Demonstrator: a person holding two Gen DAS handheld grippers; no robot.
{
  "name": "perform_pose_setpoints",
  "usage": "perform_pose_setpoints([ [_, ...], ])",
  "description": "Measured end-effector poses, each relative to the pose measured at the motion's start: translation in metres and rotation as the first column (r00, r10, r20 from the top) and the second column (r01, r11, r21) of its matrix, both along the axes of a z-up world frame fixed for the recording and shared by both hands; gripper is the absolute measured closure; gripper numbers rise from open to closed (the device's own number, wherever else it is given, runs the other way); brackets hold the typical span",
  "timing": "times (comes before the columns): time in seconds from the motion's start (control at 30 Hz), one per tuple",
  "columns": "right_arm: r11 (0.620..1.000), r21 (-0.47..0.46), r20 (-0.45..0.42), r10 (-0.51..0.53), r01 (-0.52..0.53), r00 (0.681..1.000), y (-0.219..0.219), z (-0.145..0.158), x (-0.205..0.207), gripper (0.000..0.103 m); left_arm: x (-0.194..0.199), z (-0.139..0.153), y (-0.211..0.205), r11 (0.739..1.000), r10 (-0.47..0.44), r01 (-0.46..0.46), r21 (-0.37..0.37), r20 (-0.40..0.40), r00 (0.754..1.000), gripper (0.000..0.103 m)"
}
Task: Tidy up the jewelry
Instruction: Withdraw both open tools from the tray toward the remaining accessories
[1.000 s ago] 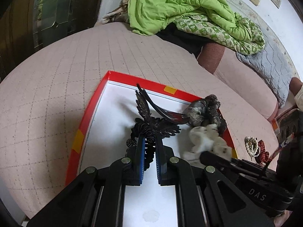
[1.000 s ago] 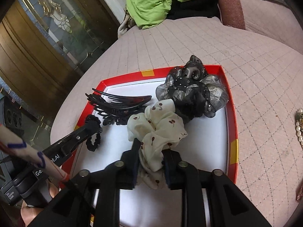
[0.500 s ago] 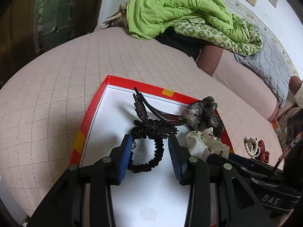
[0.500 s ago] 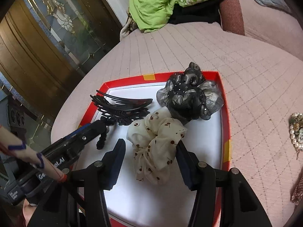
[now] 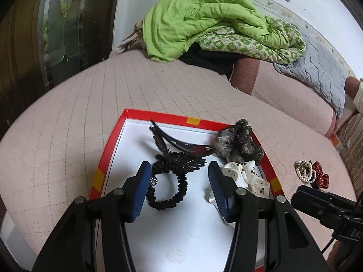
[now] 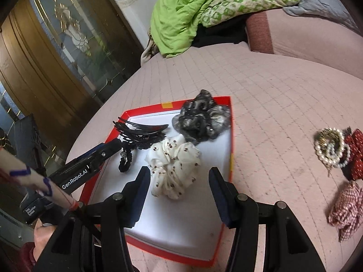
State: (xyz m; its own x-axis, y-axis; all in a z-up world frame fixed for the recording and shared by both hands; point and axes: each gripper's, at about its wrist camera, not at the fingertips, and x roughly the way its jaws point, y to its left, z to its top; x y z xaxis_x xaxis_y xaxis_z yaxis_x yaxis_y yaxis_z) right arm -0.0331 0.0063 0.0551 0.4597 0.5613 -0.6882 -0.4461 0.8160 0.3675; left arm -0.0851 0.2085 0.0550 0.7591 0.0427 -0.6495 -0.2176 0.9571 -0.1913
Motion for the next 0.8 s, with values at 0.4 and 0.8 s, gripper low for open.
perform_pose_setpoints([
  [0.4,0.998,0.022,0.062,-0.056,0.054,0.997,-0.049,0.011,-0.019,0.03,0.0,0.005,-0.029,0.995,-0.041,0.039,0.096,0.019,0.999,0.043],
  [0.8,0.97,0.12,0.101,-0.224,0.212,0.969,-0.155,0.025,-0.025,0.03,0.001,0.007,-0.066,0.983,-0.096,0.091,0.157,0.025,0.995,0.043],
])
